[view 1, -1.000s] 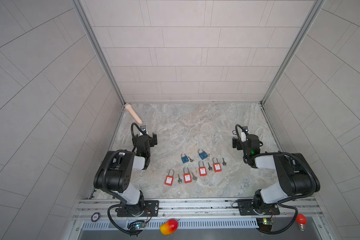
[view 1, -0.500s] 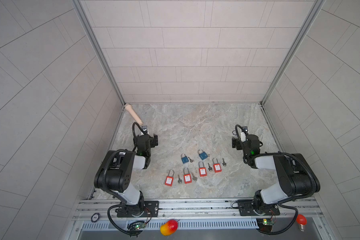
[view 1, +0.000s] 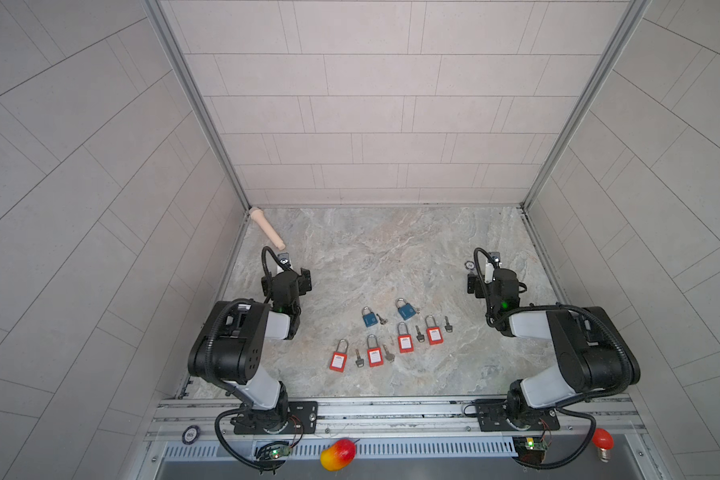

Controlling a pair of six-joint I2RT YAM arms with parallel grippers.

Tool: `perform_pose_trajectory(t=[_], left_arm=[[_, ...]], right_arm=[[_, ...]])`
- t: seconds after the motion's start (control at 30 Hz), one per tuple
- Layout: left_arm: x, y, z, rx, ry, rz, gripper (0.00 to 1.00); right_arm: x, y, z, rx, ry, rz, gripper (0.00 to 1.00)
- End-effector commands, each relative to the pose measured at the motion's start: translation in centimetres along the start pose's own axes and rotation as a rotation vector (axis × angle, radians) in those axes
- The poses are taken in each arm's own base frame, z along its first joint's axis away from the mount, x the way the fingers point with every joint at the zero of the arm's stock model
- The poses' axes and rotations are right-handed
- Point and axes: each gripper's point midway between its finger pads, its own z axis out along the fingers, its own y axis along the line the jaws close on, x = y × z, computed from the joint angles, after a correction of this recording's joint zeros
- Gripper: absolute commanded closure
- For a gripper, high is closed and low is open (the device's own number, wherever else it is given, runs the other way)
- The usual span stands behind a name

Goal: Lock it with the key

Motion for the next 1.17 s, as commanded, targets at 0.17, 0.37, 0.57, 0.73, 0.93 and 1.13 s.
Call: perform_pose_trajectory(t=[0.17, 0.37, 0.57, 0.73, 0.93, 1.13], left_arm=[[-1.0, 1.3, -0.4, -0.106, -0.042, -0.029, 0.00], [-0.9, -1.2, -0.4, 0.043, -0.038, 0.021, 0.00], [-0.9, -1.3, -0.2, 0.051, -0.029, 0.023, 0.00], [-0.5, -1.1, 0.7, 0.091, 0.019, -0.014, 0.00], [-0.2, -1.0, 1.1, 0.089, 0.030, -0.015, 0.00], [-0.7, -0.9, 0.4, 0.098, -0.001, -0.023, 0.00]], right_arm=[[-1.0, -0.5, 0.1, 0.033, -0.017, 0.020, 0.01], [-1.0, -0.4, 0.1, 0.031, -0.015, 0.019, 0.01], [-0.9, -0.4, 0.1, 0.031, -0.014, 0.017, 0.01], [-0.9, -0.4, 0.2, 0.031, -0.010, 0.017, 0.01], [-0.8, -0.3, 0.3, 0.034, -0.005, 0.012, 0.01], [-0.9, -0.3, 0.2, 0.032, -0.010, 0.012, 0.01]])
